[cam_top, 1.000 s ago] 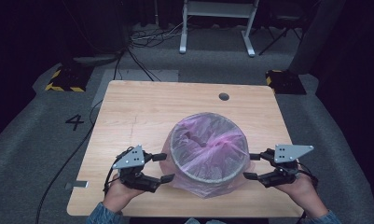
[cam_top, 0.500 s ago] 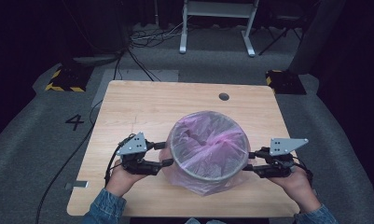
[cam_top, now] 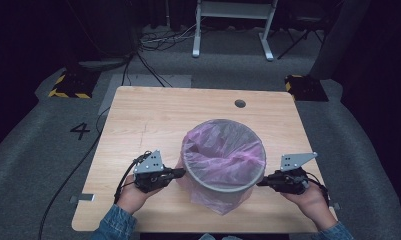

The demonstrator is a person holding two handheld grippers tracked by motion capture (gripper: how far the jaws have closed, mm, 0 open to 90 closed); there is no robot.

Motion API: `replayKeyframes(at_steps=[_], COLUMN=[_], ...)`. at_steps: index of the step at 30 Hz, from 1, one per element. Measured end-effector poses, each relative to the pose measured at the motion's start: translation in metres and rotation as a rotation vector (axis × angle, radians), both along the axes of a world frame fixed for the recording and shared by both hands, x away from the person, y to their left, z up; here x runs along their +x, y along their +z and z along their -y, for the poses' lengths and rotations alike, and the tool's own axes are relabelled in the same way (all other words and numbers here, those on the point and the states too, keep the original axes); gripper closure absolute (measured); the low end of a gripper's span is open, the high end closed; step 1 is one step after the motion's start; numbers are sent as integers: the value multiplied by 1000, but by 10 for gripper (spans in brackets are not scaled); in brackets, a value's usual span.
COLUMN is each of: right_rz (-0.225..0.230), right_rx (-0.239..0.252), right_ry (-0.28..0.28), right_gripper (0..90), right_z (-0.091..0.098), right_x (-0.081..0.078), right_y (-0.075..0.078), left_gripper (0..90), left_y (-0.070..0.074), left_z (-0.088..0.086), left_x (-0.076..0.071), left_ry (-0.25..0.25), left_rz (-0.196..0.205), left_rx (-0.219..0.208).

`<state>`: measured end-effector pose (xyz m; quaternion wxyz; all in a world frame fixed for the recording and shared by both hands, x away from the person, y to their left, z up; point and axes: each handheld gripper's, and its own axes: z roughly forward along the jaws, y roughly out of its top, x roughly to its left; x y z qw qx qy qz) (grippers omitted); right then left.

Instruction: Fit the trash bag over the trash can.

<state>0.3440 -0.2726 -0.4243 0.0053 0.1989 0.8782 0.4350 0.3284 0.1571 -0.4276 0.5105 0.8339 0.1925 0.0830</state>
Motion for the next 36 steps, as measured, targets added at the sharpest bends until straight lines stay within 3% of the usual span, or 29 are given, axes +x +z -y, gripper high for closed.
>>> replayKeyframes(at_steps=[2,3,5,8,11,13,15,16,20,22,24,25,26,27,29,33,36], right_rz=[-35,-53,-63,-114,-98,-92,-142,-167,-191,-192,-190,-184,-167,-149,-141,-65,-6], right_rx=[-9,-11,-55,-72,-89,-103,-105,-97,-114,-95,-76,-79,-78,-65,-36,38,59], right_ry=[0,3,-6,-19,-22,-48,-77,-72,25,100,179,195,186,167,154,92,34], right_gripper=[898,898,898,898,898,898,897,898,897,895,857,805,693,636,583,511,472], right_z=[0,0,-1,2,5,11,18,18,8,-1,-9,-11,-12,-10,-2,24,39], right_x=[3,4,4,2,-5,-4,-1,-2,-16,-23,-30,-32,-33,-32,-30,-27,-23], right_y=[-13,-18,-28,-39,-38,-39,-42,-43,-44,-42,-39,-37,-34,-31,-24,0,18], left_gripper=[900,900,900,900,900,899,898,898,898,898,898,898,898,898,887,604,479], left_y=[-7,-9,-16,-23,-23,-22,-18,-15,-4,-4,-12,-19,-24,-27,-28,-12,0], left_z=[1,1,1,-2,-5,-8,-8,-7,-4,1,7,11,14,14,13,3,-8], left_x=[2,3,5,3,3,6,5,4,7,12,20,24,27,27,24,9,-6], left_ry=[11,29,49,34,63,93,91,100,102,117,141,162,173,181,194,211,180], left_rz=[-13,-6,-22,-44,-39,-47,-21,-10,10,7,-14,-24,-29,-37,-16,26,22], left_rx=[23,56,91,70,82,60,25,18,-6,33,115,168,198,205,189,110,20])
